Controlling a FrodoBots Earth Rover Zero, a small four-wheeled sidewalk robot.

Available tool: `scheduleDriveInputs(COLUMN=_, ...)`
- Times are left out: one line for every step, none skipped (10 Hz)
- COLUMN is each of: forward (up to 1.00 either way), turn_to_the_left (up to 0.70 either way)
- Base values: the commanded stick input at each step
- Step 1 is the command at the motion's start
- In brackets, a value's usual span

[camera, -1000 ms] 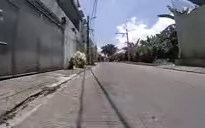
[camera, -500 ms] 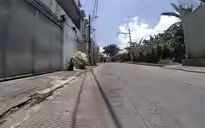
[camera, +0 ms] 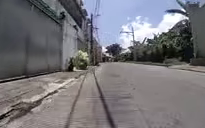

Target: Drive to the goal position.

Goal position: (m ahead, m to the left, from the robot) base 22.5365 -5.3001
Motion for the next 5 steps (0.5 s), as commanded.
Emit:
scheduleDriveInputs(forward=1.00, turn_to_the_left=-0.01)
scheduleDriveInputs(forward=1.00, turn_to_the_left=-0.01)
scheduleDriveInputs(forward=1.00, turn_to_the_left=-0.01)
scheduleDriveInputs(forward=1.00, turn_to_the_left=-0.01)
scheduleDriveInputs(forward=1.00, turn_to_the_left=-0.01)
